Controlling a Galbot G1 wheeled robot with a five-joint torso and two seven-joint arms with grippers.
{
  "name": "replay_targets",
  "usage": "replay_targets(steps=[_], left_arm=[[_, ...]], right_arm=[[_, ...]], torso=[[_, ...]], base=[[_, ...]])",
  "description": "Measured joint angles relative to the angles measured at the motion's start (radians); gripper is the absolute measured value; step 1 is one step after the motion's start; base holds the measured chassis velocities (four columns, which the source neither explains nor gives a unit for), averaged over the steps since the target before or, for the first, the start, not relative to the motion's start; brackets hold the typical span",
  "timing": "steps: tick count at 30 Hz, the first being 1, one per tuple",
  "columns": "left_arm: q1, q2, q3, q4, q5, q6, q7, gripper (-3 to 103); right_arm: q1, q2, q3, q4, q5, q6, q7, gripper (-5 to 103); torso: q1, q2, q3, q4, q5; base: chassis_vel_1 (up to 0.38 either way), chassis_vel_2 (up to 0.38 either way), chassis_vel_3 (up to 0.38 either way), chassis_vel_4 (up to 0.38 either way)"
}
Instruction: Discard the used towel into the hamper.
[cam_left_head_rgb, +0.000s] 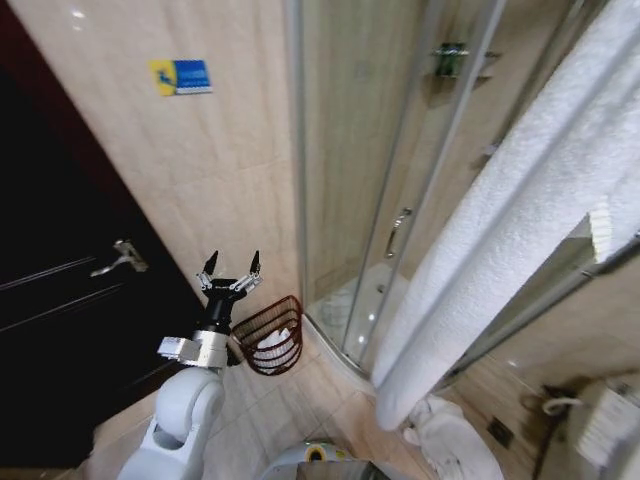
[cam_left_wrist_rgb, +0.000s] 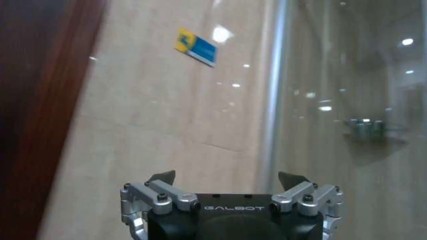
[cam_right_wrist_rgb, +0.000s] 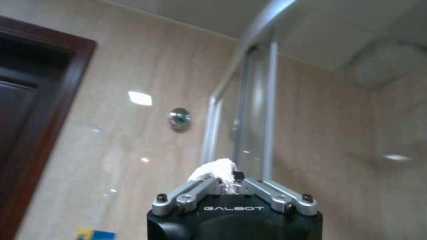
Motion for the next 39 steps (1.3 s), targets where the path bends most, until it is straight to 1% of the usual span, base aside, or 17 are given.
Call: replay_targets(steps=[3, 7, 9, 13, 17, 18, 20, 39], left_arm=[[0.001, -0.001, 0.001, 0.0, 0.002, 0.0, 0.0, 100], [0.004, -0.002, 0.002, 0.0, 0.005, -0.001, 0.001, 100], [0.005, -0.002, 0.005, 0.001, 0.007, -0.008, 0.001, 100], [0.005, -0.003, 0.006, 0.003, 0.009, -0.014, 0.0, 100], [0.005, -0.003, 0.007, 0.004, 0.009, -0.015, 0.0, 100], [0.005, -0.003, 0.007, 0.004, 0.009, -0.016, 0.0, 100], [0.005, -0.003, 0.007, 0.004, 0.009, -0.016, 0.0, 100], [0.005, -0.003, 0.007, 0.005, 0.009, -0.016, -0.001, 100]], right_arm=[[0.0, -0.002, 0.003, 0.0, 0.001, -0.001, 0.0, 2], [0.0, -0.006, 0.002, -0.007, 0.001, -0.001, 0.0, 2], [0.004, -0.022, -0.006, -0.024, -0.005, 0.001, -0.002, 2], [0.006, -0.031, -0.012, -0.031, -0.011, 0.004, -0.002, 2], [0.006, -0.032, -0.014, -0.032, -0.012, 0.004, -0.003, 2], [0.006, -0.032, -0.014, -0.032, -0.012, 0.004, -0.003, 2], [0.006, -0.032, -0.014, -0.032, -0.013, 0.004, -0.003, 2], [0.006, -0.031, -0.015, -0.032, -0.014, 0.005, -0.004, 2]], torso=[[0.0, 0.0, 0.0, 0.0004, 0.0002], [0.0, -0.001, 0.0, 0.0002, 0.0002], [0.0, -0.001, 0.0, -0.0001, 0.0003], [0.0, -0.001, 0.0, 0.0007, 0.0001], [0.0, -0.001, 0.0, 0.0006, 0.0002], [0.0, -0.001, -0.001, 0.0, 0.0002], [-0.001, -0.001, -0.001, -0.0002, 0.0002], [-0.001, -0.002, -0.001, 0.0001, 0.0003]], base=[[0.14, 0.137, 0.134, 0.132], [0.107, 0.139, 0.124, 0.116], [0.12, 0.133, 0.129, 0.125], [0.12, 0.12, 0.107, 0.121], [0.063, 0.076, 0.06, 0.072], [0.0, 0.0, 0.0, 0.0], [0.0, 0.0, 0.0, 0.0], [0.0, 0.0, 0.0, 0.0]])
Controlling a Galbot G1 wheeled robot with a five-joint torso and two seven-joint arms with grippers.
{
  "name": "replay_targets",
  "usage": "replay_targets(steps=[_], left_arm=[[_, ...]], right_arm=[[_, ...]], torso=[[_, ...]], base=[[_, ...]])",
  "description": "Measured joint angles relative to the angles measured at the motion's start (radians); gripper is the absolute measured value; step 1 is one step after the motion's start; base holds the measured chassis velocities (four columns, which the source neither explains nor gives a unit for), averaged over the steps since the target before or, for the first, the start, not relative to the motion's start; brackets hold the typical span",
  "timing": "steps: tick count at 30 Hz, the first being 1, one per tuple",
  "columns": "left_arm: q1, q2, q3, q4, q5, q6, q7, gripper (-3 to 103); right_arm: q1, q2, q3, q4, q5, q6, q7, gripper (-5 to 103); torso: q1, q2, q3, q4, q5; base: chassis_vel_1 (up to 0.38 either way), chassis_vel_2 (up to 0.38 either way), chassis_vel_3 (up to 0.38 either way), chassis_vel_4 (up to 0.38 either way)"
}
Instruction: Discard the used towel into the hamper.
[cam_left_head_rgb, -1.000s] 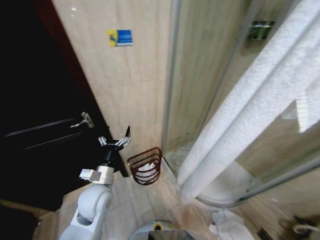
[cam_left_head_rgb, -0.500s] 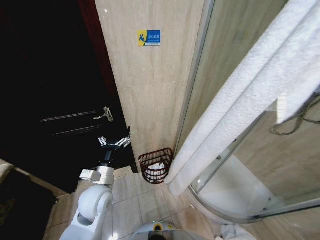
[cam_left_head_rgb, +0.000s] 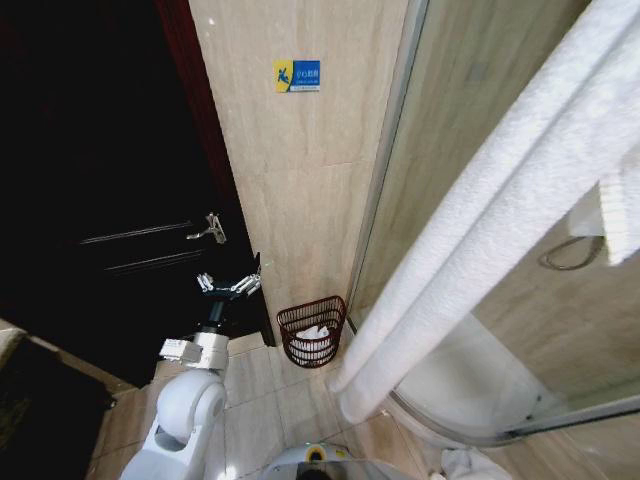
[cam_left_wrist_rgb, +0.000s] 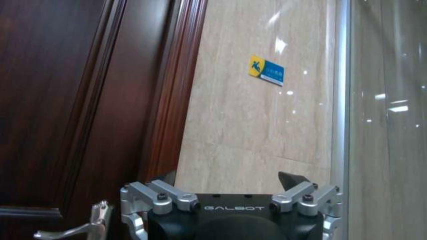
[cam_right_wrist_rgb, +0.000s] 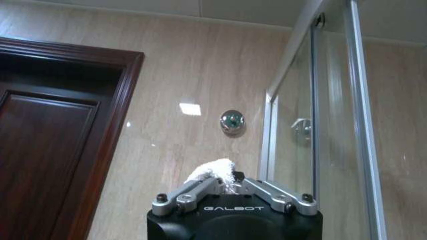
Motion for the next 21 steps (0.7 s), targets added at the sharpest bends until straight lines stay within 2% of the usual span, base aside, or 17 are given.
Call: replay_targets(steps=[21], left_arm=[[0.0, 0.0, 0.0, 0.0, 0.0, 0.0, 0.0, 100]], right_arm=[[0.0, 0.0, 0.0, 0.0, 0.0, 0.0, 0.0, 2]], torso=[[0.0, 0.0, 0.0, 0.0, -0.0001]], base=[[0.0, 0.0, 0.0, 0.0]])
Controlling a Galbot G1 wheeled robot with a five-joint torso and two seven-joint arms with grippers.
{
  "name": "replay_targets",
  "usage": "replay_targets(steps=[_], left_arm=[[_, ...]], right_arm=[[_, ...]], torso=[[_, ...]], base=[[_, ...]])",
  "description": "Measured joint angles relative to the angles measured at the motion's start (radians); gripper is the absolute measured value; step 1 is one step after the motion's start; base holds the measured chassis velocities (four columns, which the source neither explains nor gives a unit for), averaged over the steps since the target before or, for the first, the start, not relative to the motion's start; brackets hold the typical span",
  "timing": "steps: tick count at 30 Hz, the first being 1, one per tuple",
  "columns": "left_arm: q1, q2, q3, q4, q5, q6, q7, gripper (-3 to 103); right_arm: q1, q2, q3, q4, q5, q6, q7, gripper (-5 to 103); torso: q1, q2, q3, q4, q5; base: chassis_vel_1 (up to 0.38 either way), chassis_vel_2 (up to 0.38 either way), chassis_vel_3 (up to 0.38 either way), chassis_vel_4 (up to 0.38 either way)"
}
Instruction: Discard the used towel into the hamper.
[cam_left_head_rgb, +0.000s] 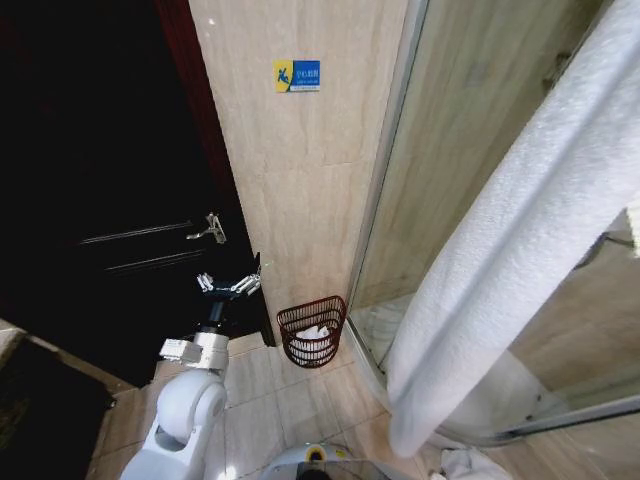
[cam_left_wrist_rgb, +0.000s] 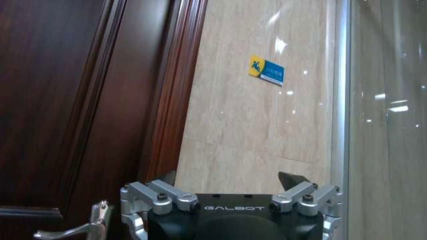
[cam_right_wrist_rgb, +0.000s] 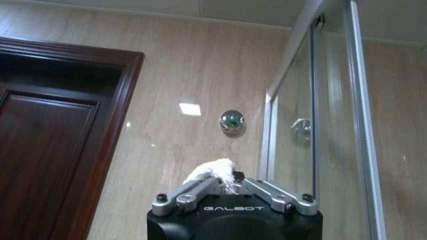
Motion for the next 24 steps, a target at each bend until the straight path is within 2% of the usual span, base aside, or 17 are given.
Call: replay_targets(steps=[24], left_arm=[[0.0, 0.0, 0.0, 0.0, 0.0, 0.0, 0.0, 100]], right_arm=[[0.0, 0.0, 0.0, 0.0, 0.0, 0.0, 0.0, 2]], torso=[[0.0, 0.0, 0.0, 0.0, 0.0]], base=[[0.0, 0.0, 0.0, 0.0]])
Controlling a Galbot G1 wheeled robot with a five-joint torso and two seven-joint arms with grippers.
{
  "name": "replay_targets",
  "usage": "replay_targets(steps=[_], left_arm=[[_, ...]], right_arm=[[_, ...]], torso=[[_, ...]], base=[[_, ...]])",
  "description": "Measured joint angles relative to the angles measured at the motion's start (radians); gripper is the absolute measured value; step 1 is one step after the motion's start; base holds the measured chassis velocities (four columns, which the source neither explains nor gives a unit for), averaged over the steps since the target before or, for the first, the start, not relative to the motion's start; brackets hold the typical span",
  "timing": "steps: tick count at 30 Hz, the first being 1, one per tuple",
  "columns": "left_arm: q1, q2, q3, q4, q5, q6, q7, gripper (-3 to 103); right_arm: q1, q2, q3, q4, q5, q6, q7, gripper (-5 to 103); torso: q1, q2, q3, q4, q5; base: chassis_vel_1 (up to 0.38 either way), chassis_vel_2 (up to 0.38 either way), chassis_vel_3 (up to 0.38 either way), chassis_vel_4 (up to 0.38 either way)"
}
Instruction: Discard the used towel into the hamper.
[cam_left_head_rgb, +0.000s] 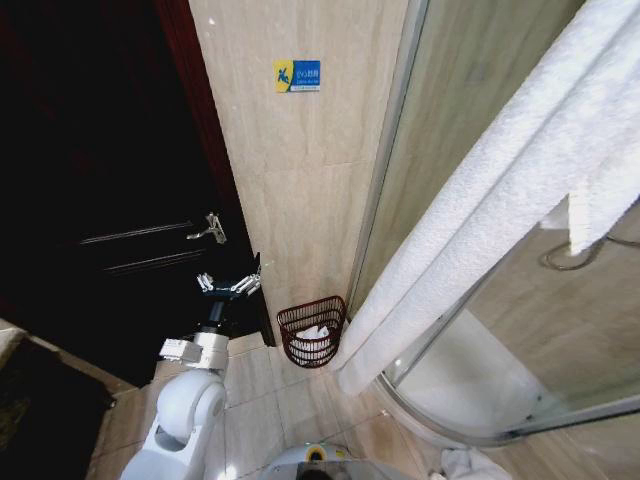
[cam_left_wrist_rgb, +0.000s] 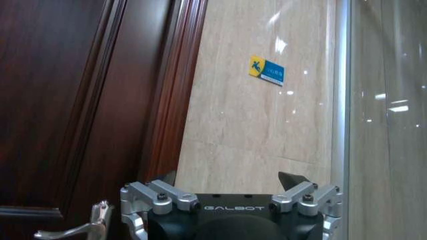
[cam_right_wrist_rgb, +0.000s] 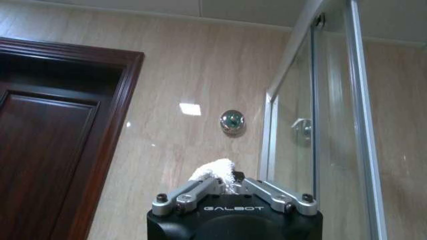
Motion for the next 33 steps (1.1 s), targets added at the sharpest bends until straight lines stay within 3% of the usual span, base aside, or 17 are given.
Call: replay_targets(steps=[33], left_arm=[[0.0, 0.0, 0.0, 0.0, 0.0, 0.0, 0.0, 100]], right_arm=[[0.0, 0.0, 0.0, 0.0, 0.0, 0.0, 0.0, 2]], torso=[[0.0, 0.0, 0.0, -0.0001, 0.0]], base=[[0.0, 0.0, 0.0, 0.0]])
